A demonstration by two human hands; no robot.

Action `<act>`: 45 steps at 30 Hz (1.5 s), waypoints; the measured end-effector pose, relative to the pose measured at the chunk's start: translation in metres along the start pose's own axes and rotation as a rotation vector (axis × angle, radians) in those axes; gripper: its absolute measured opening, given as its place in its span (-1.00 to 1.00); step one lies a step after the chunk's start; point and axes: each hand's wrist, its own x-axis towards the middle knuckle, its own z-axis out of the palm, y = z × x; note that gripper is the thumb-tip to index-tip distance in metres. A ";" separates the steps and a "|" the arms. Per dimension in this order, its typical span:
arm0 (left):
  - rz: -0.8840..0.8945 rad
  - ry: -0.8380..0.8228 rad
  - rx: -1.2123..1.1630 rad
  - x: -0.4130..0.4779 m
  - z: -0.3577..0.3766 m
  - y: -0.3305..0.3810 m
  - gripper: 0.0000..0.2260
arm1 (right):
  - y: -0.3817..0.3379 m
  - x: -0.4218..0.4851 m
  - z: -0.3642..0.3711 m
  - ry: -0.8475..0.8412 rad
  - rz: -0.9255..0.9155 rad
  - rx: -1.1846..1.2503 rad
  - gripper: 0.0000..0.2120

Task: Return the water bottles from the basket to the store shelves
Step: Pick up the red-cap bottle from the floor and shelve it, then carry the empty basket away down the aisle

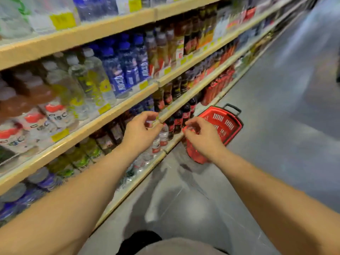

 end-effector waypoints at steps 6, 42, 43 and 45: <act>0.007 -0.163 0.009 0.099 0.083 0.016 -0.70 | 0.066 0.073 -0.048 0.122 0.161 0.069 -0.90; -0.239 -0.665 0.423 0.464 0.599 -0.265 -0.27 | 0.597 0.351 0.077 0.516 1.097 -0.022 -0.20; -0.234 -0.667 0.429 0.465 0.601 -0.264 -0.26 | 0.598 0.351 0.074 0.523 1.096 -0.034 -0.23; -0.220 -0.667 0.462 0.467 0.600 -0.257 -0.26 | 0.595 0.352 0.066 0.506 1.093 -0.060 -0.26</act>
